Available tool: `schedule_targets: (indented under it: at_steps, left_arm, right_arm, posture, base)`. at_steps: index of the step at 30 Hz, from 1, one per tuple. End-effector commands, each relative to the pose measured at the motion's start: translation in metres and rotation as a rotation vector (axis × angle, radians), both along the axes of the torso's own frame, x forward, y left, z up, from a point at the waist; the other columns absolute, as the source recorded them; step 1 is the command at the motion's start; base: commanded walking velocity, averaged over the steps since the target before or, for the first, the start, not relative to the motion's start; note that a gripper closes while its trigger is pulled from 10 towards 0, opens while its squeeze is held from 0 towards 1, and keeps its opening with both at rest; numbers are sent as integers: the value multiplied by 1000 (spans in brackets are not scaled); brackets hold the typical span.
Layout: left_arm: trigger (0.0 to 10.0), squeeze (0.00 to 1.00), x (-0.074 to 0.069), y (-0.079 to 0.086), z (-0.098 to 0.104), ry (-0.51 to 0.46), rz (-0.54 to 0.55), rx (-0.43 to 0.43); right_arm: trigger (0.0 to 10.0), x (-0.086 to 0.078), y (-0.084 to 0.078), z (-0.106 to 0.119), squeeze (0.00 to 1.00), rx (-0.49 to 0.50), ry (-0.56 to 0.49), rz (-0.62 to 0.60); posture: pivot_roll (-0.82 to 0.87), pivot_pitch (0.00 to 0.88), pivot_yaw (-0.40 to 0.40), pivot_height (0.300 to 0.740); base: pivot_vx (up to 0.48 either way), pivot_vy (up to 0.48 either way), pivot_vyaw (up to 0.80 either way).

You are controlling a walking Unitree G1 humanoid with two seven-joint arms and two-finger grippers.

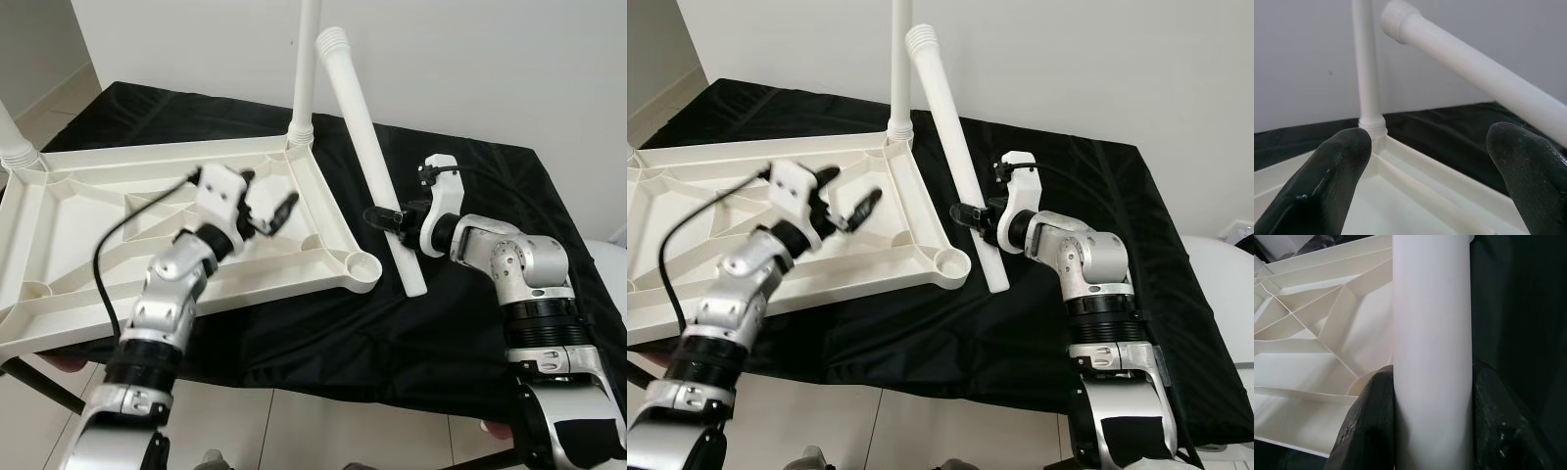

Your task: Building children table

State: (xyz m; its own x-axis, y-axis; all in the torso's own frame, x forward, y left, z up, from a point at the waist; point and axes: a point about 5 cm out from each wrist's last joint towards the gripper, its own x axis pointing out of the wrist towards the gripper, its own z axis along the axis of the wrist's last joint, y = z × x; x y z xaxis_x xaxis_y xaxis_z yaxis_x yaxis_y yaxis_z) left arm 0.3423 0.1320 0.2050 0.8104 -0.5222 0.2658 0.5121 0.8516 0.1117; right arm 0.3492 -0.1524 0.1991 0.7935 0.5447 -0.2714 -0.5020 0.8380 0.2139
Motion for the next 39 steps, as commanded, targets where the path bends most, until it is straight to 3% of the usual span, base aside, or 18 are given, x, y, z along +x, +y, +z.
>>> schedule_targets:
  at_steps: [1, 10, 17, 22, 25, 35, 39]
  left_arm:
    - [10000, 0, -1, -3, 2, 15, -88, -10]
    - [10000, 0, -2, -12, 4, 61, -157, -66]
    - [10000, 0, -15, -41, 12, 132, -403, -175]
    - [10000, 0, -21, -48, 20, 160, -521, -227]
    - [10000, 0, -26, -48, 43, 176, -691, -337]
    - [10000, 0, -32, -50, 63, 198, -811, -434]
    - [10000, 0, -35, -57, 62, 212, -834, -413]
  right_arm:
    - [10000, 2, 1, 7, 0, 13, -41, 7]
    - [10000, -5, 16, 6, 0, 5, -166, 137]
    - [10000, -16, 28, 3, 0, 27, -286, 287]
    - [10000, -19, 30, 0, 0, 45, -315, 337]
    - [10000, -16, 29, -7, 0, 30, -330, 344]
    - [10000, -18, 30, -7, 0, 26, -373, 384]
    - [10000, -20, 32, -5, 0, 34, -397, 407]
  posture:
    - [-23, 0, -65, 740]
    - [-15, 0, -67, 740]
    - [2, 0, -69, 740]
    - [8, 0, -67, 740]
    - [8, 0, -62, 740]
    - [7, 0, -58, 740]
    - [6, 0, -56, 740]
  base:
    - [0, 0, 0]
    - [0, 0, 0]
    - [0, 0, 0]
    - [0, 0, 0]
    - [0, 0, 0]
    - [0, 0, 0]
    - [0, 0, 0]
